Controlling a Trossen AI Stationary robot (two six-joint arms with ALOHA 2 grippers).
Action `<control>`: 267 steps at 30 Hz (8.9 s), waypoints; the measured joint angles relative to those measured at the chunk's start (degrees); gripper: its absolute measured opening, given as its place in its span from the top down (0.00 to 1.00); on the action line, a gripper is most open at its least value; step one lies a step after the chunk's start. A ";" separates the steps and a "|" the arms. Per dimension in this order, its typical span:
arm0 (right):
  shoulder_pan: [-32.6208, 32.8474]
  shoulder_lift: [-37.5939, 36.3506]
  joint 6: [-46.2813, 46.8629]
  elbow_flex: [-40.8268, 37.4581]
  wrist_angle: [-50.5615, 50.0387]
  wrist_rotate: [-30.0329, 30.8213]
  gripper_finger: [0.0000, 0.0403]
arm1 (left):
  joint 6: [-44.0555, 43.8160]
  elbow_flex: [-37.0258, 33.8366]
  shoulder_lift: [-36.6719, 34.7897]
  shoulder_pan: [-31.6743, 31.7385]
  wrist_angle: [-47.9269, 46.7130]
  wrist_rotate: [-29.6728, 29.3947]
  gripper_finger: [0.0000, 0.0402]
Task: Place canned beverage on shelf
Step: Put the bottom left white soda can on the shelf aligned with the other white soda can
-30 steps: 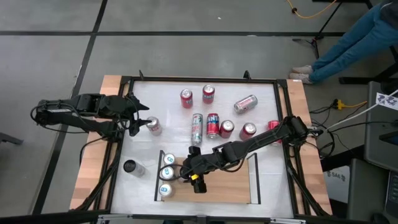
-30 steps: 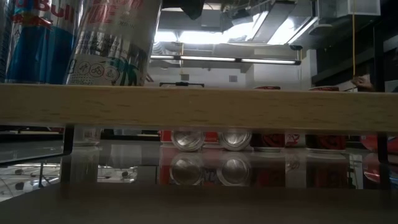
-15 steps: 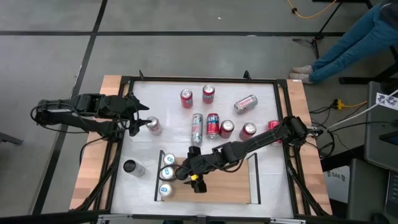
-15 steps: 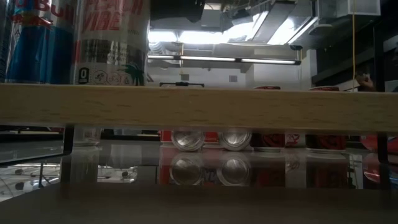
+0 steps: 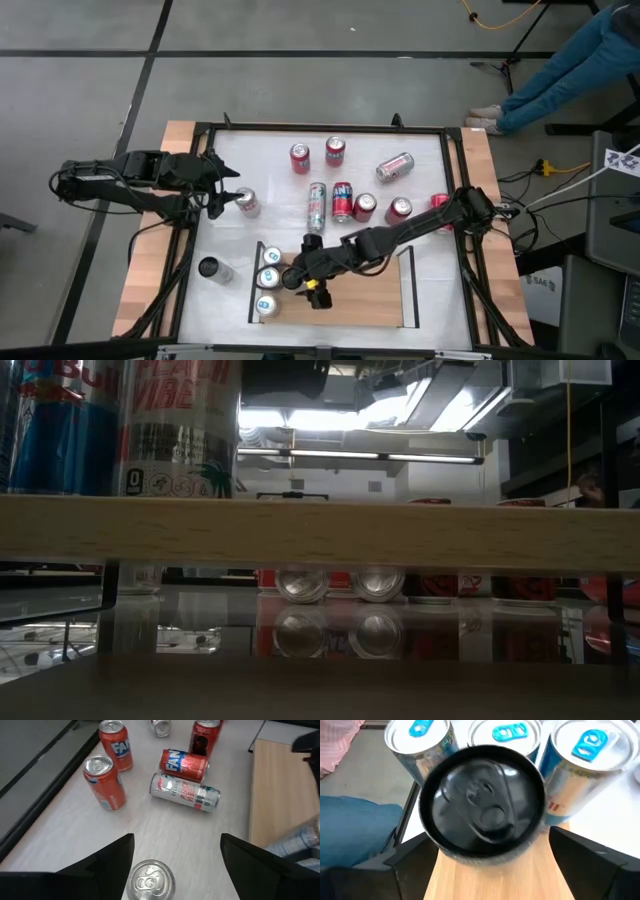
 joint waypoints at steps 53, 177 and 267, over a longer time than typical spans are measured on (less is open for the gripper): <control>3.31 -4.43 -1.46 0.07 -21.49 2.33 0.10 | -102.12 12.46 24.75 -35.30 -25.24 22.17 0.28; 3.47 -4.41 -3.42 0.07 -23.66 3.06 0.10 | -45.32 30.00 41.86 -40.19 -28.50 8.63 0.40; -20.18 -4.36 -20.46 12.61 -18.98 -0.39 0.10 | 8.96 41.79 40.15 -10.95 -14.73 -8.56 0.40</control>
